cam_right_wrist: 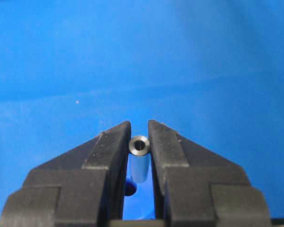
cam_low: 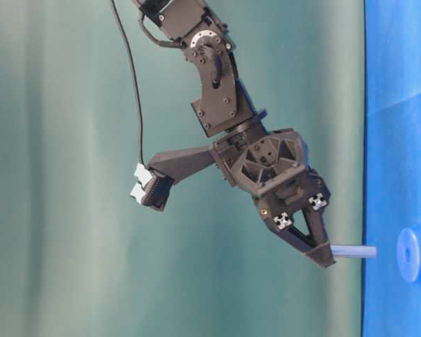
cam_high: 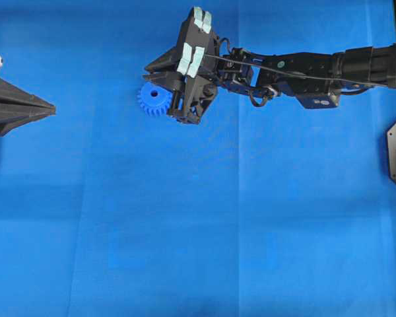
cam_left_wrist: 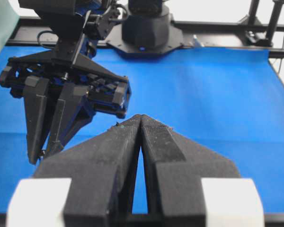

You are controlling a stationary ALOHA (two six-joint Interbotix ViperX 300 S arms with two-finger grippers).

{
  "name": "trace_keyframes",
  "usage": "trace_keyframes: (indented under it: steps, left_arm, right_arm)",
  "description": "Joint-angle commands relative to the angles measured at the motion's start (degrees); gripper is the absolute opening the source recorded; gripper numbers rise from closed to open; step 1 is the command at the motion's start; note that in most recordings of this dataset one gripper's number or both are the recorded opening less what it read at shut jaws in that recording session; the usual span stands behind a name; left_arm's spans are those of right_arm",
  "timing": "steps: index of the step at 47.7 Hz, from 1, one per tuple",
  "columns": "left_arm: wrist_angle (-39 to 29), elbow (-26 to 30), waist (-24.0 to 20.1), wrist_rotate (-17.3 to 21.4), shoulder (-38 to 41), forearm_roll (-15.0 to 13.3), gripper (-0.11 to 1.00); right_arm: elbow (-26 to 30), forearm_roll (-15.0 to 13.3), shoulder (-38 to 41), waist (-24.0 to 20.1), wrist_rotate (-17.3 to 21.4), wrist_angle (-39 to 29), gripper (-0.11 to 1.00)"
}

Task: Insert the shaft placed at a random location into the center hole of the small gear at another random location.
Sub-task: 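Align the held shaft above the blue gear's center hole with the right gripper, then lower the shaft into the gear hole with the right gripper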

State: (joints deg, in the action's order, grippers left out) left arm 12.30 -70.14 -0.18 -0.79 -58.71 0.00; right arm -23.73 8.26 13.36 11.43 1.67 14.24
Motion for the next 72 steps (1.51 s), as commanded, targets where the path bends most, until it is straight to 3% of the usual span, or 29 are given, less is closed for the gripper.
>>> trace_keyframes:
  steps: [1, 23, 52, 72]
  left_arm:
    - [0.4, 0.6, 0.0, -0.1, 0.2, 0.2, 0.00]
    - [0.4, 0.6, 0.0, 0.0, 0.2, 0.2, 0.00]
    - [0.4, 0.6, 0.0, 0.0, 0.1, 0.2, 0.00]
    - [0.4, 0.7, 0.1, 0.0, -0.7, 0.2, 0.00]
  right_arm:
    - [1.1, -0.1, -1.9, -0.1, 0.1, 0.6, 0.02]
    - [1.7, 1.3, 3.6, -0.6, 0.7, 2.8, 0.02]
    - [1.0, 0.9, -1.9, -0.4, -0.1, 2.0, 0.02]
    - [0.4, 0.9, -1.4, -1.0, 0.2, 2.2, 0.02]
